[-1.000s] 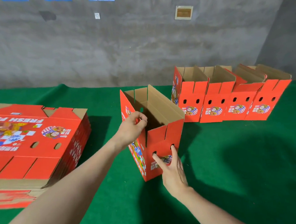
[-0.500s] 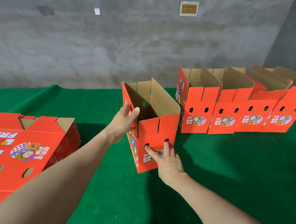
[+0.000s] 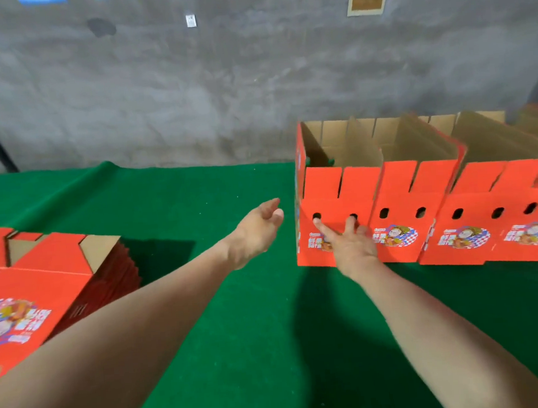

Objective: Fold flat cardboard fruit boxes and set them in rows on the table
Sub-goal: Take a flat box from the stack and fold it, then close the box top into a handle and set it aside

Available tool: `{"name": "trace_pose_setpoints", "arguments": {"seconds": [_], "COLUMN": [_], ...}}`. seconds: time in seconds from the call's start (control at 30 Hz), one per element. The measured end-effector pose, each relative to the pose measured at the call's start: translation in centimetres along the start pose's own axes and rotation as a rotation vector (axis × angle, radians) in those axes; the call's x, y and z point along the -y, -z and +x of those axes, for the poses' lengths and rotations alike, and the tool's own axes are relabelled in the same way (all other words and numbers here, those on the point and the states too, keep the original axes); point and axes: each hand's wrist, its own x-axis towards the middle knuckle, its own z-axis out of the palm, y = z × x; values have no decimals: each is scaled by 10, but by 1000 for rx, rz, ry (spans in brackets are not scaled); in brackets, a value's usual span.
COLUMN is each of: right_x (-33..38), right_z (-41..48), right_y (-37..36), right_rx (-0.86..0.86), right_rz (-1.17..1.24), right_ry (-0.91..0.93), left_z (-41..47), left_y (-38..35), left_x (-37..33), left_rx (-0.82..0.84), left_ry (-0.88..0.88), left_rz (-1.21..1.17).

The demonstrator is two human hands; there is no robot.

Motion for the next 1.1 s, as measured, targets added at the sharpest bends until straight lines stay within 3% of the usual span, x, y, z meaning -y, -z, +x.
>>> {"name": "trace_pose_setpoints", "arguments": {"seconds": [0.17,0.3,0.4,0.47,0.5,0.57,0.63,0.67,0.77,0.83,0.9,0.97,1.1], "right_x": [-41,-64,-61,-48,-39,-17,11,27,68,90,110,126,161], "right_z": [19,20,14,11,7,-10,-42,-63,-112,-133,-148,-158,-174], "right_y": [-9,-2,12,24,31,42,48,49,38,36,42,52,73], "right_rx": [-15,68,212,257,212,-89,-403,-445,-288,-149,-65,-40,17], "right_rz": [-58,-4,142,379,522,810,947,950,833,768,766,757,717], "right_ry": [-34,-130,-244,-321,-350,-368,-193,-31,336,396,398,411,395], "left_z": [2,3,-1,-6,-9,-19,-36,-48,-93,-121,-146,-167,-201], "left_y": [4,9,11,12,14,15,16,18,37,67,110,156,250], "left_x": [21,27,29,29,28,28,31,35,64,93,117,135,164], "left_rx": [-85,-118,-122,-131,-127,-118,-118,-115,-85,-70,-102,-241,-551], "left_ry": [46,65,72,77,81,83,81,75,3,-57,-45,45,385], "left_rz": [93,126,134,135,130,117,94,101,439,910,1210,1248,1020]}}
